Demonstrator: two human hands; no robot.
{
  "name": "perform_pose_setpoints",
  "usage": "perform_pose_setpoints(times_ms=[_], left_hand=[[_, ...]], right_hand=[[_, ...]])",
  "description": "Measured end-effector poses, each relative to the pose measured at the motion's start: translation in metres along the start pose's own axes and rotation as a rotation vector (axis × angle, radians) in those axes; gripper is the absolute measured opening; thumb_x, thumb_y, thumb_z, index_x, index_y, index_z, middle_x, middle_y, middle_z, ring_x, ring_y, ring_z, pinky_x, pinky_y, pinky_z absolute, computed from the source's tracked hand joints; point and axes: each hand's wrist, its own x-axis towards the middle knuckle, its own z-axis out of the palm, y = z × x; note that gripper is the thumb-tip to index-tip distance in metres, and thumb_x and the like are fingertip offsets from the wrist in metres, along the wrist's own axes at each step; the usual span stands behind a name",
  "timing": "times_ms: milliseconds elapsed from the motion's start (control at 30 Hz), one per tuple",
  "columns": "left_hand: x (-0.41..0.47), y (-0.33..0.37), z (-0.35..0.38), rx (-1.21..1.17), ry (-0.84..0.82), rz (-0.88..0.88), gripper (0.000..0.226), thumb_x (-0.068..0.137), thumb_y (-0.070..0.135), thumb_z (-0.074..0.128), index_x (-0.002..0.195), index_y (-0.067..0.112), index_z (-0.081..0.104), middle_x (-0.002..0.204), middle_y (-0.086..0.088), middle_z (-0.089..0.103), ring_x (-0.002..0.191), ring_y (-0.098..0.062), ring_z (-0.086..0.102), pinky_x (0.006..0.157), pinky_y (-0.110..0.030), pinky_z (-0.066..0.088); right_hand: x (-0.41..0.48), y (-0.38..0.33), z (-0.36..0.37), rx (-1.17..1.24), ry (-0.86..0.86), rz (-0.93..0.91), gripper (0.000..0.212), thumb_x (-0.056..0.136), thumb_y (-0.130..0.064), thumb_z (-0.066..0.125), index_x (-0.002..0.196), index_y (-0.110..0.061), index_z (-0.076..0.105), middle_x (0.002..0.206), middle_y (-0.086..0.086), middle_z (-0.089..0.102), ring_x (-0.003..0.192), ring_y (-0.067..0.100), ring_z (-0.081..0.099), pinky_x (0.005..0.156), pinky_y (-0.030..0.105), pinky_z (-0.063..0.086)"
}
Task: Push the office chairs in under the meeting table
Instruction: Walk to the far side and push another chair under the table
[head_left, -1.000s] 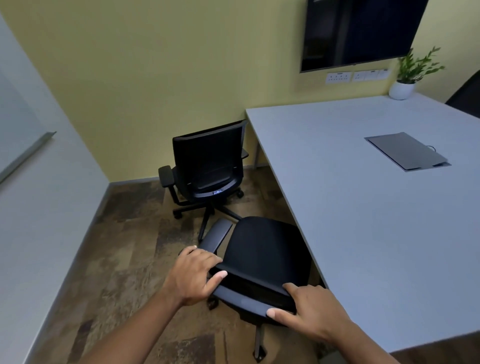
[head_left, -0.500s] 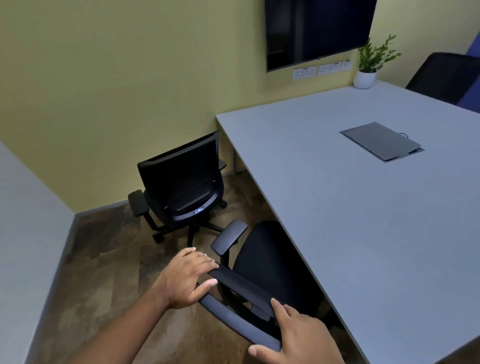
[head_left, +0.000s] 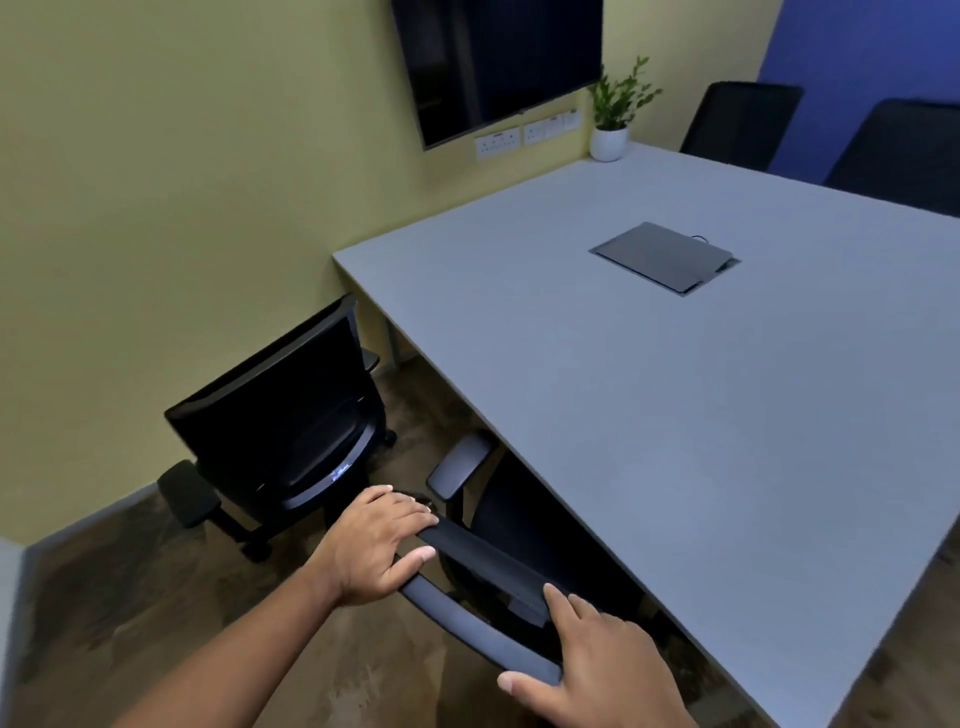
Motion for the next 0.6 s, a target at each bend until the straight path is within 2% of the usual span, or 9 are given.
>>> perform_pose_setpoints(times_ms=[300, 367, 467, 500, 533, 567, 600], left_hand=[[0.063, -0.054, 0.011, -0.055, 0.076, 0.177, 0.047, 0.105, 0.063, 0.049, 0.127, 0.031, 0.075, 0.126, 0.014, 0.075, 0.121, -0.009, 0.066, 0.116, -0.039, 0.035], [0.073, -0.065, 0.014, -0.069, 0.085, 0.198, 0.047, 0.105, 0.064, 0.049, 0.127, 0.031, 0.075, 0.125, 0.015, 0.075, 0.120, -0.009, 0.066, 0.116, -0.040, 0.036], [0.085, -0.076, 0.015, -0.072, 0.077, 0.217, 0.047, 0.105, 0.064, 0.048, 0.127, 0.032, 0.076, 0.125, 0.015, 0.075, 0.121, -0.009, 0.065, 0.116, -0.042, 0.038], [0.088, -0.079, 0.015, -0.076, 0.072, 0.222, 0.047, 0.105, 0.064, 0.048, 0.126, 0.032, 0.075, 0.124, 0.015, 0.075, 0.121, -0.008, 0.065, 0.116, -0.042, 0.039], [0.091, -0.081, 0.015, -0.077, 0.066, 0.227, 0.047, 0.105, 0.064, 0.048, 0.126, 0.032, 0.075, 0.125, 0.016, 0.075, 0.121, -0.008, 0.065, 0.117, -0.042, 0.039], [0.094, -0.084, 0.015, -0.078, 0.060, 0.231, 0.047, 0.105, 0.064, 0.048, 0.127, 0.032, 0.075, 0.125, 0.016, 0.075, 0.121, -0.008, 0.065, 0.117, -0.043, 0.040], [0.096, -0.086, 0.015, -0.078, 0.056, 0.234, 0.048, 0.105, 0.064, 0.047, 0.127, 0.032, 0.075, 0.125, 0.016, 0.075, 0.121, -0.007, 0.064, 0.117, -0.043, 0.040]], right_hand=[[0.020, -0.032, -0.027, 0.068, 0.068, 0.166, 0.125, 0.071, -0.110, 0.025, 0.171, -0.038, 0.008, 0.176, -0.010, 0.026, 0.153, 0.020, 0.043, 0.121, 0.044, 0.040], [0.029, -0.041, -0.029, 0.056, 0.059, 0.208, 0.128, 0.069, -0.113, 0.016, 0.171, -0.036, 0.008, 0.175, -0.009, 0.028, 0.151, 0.021, 0.044, 0.119, 0.046, 0.040], [0.039, -0.054, -0.028, 0.006, 0.094, 0.287, 0.149, 0.047, -0.115, -0.010, 0.171, -0.034, 0.010, 0.171, -0.008, 0.033, 0.147, 0.022, 0.046, 0.115, 0.047, 0.040], [0.043, -0.057, -0.026, -0.026, 0.122, 0.313, 0.149, 0.046, -0.115, -0.010, 0.170, -0.035, 0.015, 0.168, -0.007, 0.039, 0.143, 0.022, 0.050, 0.112, 0.048, 0.043], [0.048, -0.058, -0.021, -0.058, 0.208, 0.325, 0.144, 0.054, -0.116, -0.005, 0.168, -0.035, 0.028, 0.160, -0.005, 0.050, 0.132, 0.023, 0.060, 0.103, 0.051, 0.048], [0.052, -0.056, -0.017, -0.082, 0.327, 0.315, 0.132, 0.065, -0.115, 0.007, 0.157, -0.032, 0.052, 0.142, -0.002, 0.067, 0.110, 0.023, 0.072, 0.085, 0.053, 0.056], [0.054, -0.054, -0.011, -0.088, 0.394, 0.288, 0.119, 0.073, -0.112, 0.019, 0.136, -0.027, 0.073, 0.115, -0.002, 0.079, 0.081, 0.019, 0.076, 0.062, 0.048, 0.057]])
